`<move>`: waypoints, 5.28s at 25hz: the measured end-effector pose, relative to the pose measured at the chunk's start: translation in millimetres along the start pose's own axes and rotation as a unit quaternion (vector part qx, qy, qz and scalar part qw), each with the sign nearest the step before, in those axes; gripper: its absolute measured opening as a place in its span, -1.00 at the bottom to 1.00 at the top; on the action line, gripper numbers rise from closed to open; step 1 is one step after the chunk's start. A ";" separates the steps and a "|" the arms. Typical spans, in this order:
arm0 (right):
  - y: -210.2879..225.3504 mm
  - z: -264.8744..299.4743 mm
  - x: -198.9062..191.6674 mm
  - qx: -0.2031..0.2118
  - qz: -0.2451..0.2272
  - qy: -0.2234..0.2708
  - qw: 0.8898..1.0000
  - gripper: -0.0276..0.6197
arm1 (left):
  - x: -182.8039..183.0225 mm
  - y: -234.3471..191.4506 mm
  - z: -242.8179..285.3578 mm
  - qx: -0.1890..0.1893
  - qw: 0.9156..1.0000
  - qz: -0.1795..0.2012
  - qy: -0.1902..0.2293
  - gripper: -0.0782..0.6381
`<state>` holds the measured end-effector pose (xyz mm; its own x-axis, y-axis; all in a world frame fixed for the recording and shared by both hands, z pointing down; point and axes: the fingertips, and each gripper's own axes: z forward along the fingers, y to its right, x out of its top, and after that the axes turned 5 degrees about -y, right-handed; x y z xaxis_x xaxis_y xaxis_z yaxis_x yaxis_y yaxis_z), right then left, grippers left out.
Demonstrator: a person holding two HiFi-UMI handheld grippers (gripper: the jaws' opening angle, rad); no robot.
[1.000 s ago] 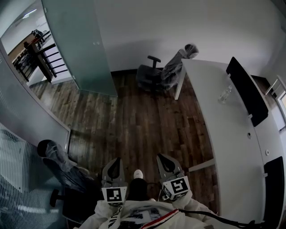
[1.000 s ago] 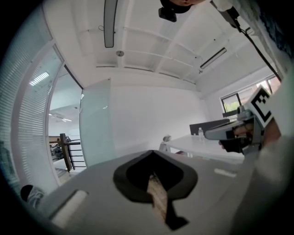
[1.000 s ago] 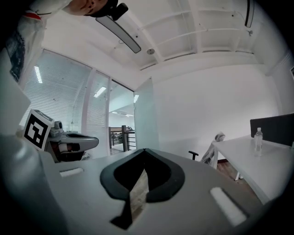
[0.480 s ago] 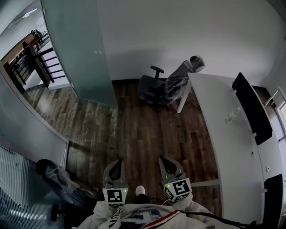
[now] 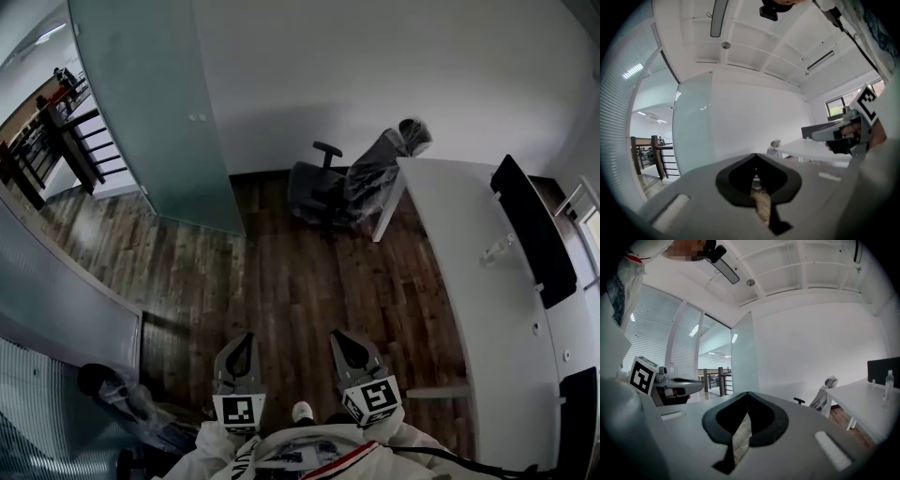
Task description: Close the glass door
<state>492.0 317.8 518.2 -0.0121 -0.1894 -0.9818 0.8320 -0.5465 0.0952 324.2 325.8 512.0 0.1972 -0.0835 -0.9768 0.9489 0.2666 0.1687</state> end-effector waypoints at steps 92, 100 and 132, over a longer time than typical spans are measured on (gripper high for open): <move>123.4 754.6 97.8 0.281 -0.027 -0.077 0.956 -0.89 | -59.3 -422.0 499.1 0.277 0.954 -0.073 -0.090 -0.78; 117.5 857.7 116.6 0.342 -0.031 -0.085 0.935 -0.89 | -39.0 -490.1 551.8 0.334 0.934 -0.076 -0.098 -0.78; 50.5 1018.0 87.9 0.726 -0.187 -0.140 0.647 -0.42 | -62.0 -547.3 530.4 0.520 0.836 -0.077 -0.158 -0.78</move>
<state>-31.6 -556.9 603.7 -0.3312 0.1474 -0.9320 -0.6528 -0.7490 0.1135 -76.8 -324.2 550.1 -0.0472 -0.3332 -0.9417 0.6368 -0.7363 0.2286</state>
